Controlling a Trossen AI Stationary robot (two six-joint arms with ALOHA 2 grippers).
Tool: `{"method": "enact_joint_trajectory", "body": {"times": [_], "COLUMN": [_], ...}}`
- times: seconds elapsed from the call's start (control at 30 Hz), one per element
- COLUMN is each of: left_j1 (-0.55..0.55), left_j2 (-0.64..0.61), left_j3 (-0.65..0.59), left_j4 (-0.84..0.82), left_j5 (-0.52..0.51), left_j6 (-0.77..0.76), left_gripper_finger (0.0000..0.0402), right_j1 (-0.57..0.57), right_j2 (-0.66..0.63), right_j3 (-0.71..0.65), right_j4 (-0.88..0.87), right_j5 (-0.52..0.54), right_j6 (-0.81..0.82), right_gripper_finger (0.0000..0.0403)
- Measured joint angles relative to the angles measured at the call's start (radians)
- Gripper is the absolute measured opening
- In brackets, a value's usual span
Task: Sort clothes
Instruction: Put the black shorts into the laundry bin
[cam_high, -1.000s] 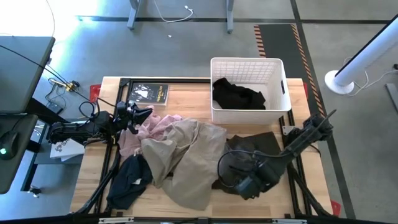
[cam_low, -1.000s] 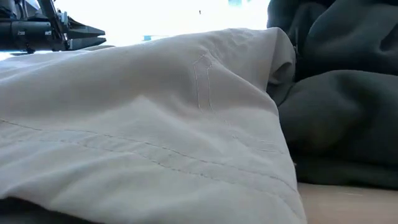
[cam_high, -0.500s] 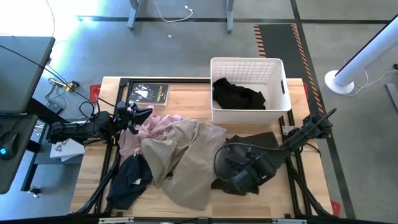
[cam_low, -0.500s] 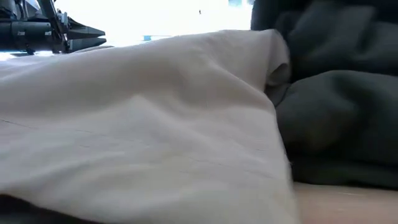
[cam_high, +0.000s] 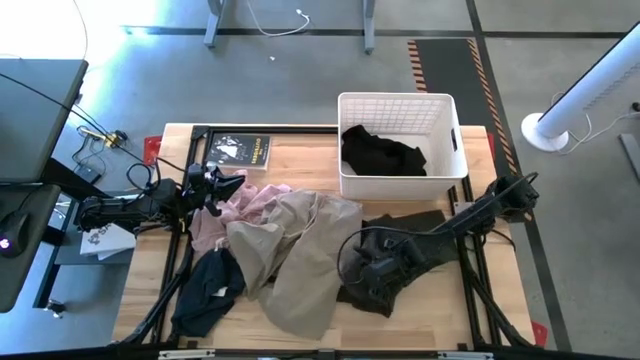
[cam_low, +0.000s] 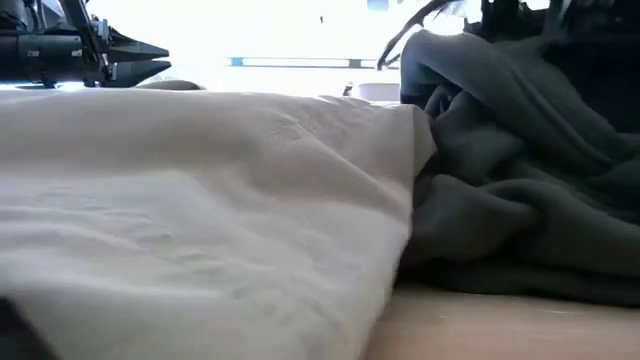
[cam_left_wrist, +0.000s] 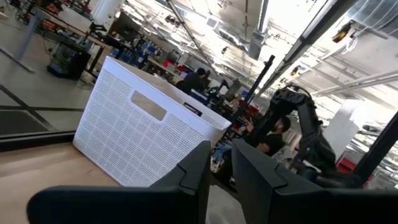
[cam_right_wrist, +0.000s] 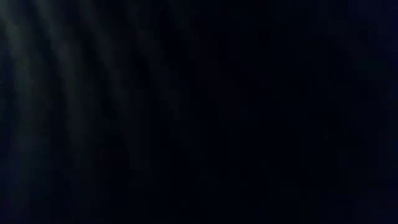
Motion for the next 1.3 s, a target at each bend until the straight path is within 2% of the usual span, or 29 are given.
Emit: {"method": "enact_joint_trajectory", "body": {"times": [0.1,0.2,0.3,0.47,0.57,0.7,0.83,0.93,1.1,1.2,1.3], "left_j1": [0.0,0.0,0.0,0.0,0.0,0.0,0.0,0.0,0.0,0.0,0.0], "left_j2": [0.0,0.0,0.001,0.001,0.001,0.001,0.001,0.001,0.001,0.001,0.001], "left_j3": [0.0,0.0,0.0,0.0,0.0,0.0,0.0,0.0,0.0,0.0,0.0], "left_j4": [0.002,0.005,0.004,0.006,0.007,0.008,0.008,0.007,0.007,0.007,0.007], "left_j5": [-0.002,-0.007,-0.007,-0.001,-0.001,-0.001,-0.001,0.0,0.001,0.001,0.001], "left_j6": [0.0,0.001,0.001,-0.004,-0.005,-0.005,-0.005,-0.006,-0.006,-0.006,-0.006], "left_gripper_finger": [0.0062,0.0062,0.0062,0.0062,0.0062,0.0062,0.0062,0.0062,0.0062,0.0062,0.0062], "right_j1": [0.019,0.022,0.021,0.022,0.019,0.022,0.051,0.084,0.152,0.182,0.198], "right_j2": [-0.002,-0.001,-0.001,-0.001,-0.014,-0.075,-0.193,-0.257,-0.344,-0.356,-0.356], "right_j3": [-0.03,-0.031,-0.031,-0.031,-0.011,0.086,0.239,0.335,0.501,0.581,0.649], "right_j4": [0.076,0.074,0.066,0.067,0.055,0.035,0.082,0.073,0.126,0.206,0.357], "right_j5": [0.047,0.058,0.054,0.046,-0.004,-0.118,-0.12,-0.012,0.273,0.438,0.586], "right_j6": [-0.001,0.005,0.017,0.037,0.029,-0.016,-0.167,-0.288,-0.568,-0.781,-1.027], "right_gripper_finger": [0.0317,0.0278,0.0203,0.0054,0.005,0.005,0.0045,0.0045,0.0045,0.0043,0.0042]}}
